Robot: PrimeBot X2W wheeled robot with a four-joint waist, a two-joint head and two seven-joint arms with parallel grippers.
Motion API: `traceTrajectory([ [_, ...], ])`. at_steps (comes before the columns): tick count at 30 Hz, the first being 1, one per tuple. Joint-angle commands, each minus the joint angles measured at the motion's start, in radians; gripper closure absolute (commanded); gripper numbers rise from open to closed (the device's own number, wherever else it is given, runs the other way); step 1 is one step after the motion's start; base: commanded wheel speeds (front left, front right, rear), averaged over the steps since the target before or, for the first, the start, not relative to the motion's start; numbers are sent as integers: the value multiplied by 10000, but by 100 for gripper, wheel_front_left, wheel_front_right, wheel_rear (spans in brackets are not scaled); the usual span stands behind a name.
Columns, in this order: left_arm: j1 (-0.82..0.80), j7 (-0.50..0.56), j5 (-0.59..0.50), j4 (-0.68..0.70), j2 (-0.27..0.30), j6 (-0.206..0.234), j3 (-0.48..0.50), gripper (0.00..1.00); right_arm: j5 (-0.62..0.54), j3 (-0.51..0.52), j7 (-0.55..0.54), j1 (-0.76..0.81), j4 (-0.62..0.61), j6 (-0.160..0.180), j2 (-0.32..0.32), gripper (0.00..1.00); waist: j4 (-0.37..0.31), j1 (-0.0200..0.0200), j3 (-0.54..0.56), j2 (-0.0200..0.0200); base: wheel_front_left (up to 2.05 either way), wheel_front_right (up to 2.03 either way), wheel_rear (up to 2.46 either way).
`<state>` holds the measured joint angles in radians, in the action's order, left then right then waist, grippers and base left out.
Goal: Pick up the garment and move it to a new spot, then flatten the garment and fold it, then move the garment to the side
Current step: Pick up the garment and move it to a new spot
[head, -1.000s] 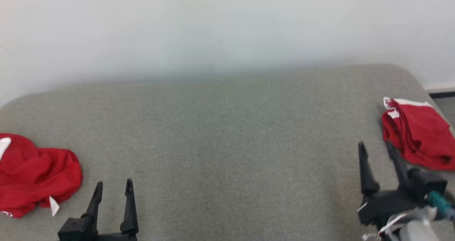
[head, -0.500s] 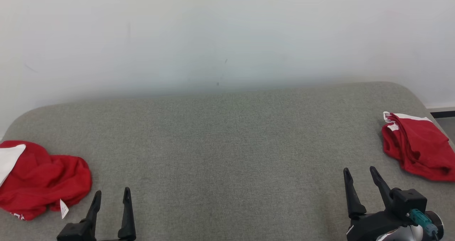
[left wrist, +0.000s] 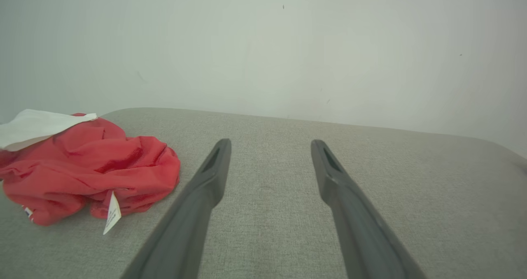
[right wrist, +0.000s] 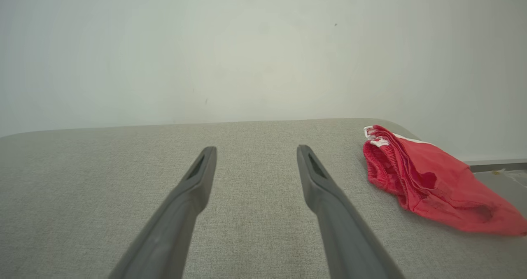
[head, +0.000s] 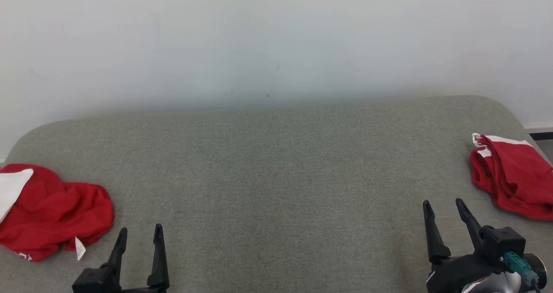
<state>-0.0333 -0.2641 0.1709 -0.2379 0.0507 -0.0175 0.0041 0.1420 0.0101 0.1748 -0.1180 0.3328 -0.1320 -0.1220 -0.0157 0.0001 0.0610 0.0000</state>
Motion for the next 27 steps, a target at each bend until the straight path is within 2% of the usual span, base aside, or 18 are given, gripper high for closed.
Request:
traceTrajectory([
  [1, -101, -2, 46, 53, -3, 53, -27, 0, -38, 14, -18, 155, -63, 27, 6, 0, 142, -1, -35, 0, 0, 0, 0],
  [8, -100, -2, -58, 245, 0, 115, 78, 0, -34, 13, 34, 235, -125, 27, 85, 0, 821, -1, -25, 0, 0, 0, 0],
  [27, 343, -2, -383, 309, 8, -15, 666, 0, 63, -7, 209, 389, 84, 27, 249, 0, 3851, -1, 15, 0, 0, 0, 0],
])
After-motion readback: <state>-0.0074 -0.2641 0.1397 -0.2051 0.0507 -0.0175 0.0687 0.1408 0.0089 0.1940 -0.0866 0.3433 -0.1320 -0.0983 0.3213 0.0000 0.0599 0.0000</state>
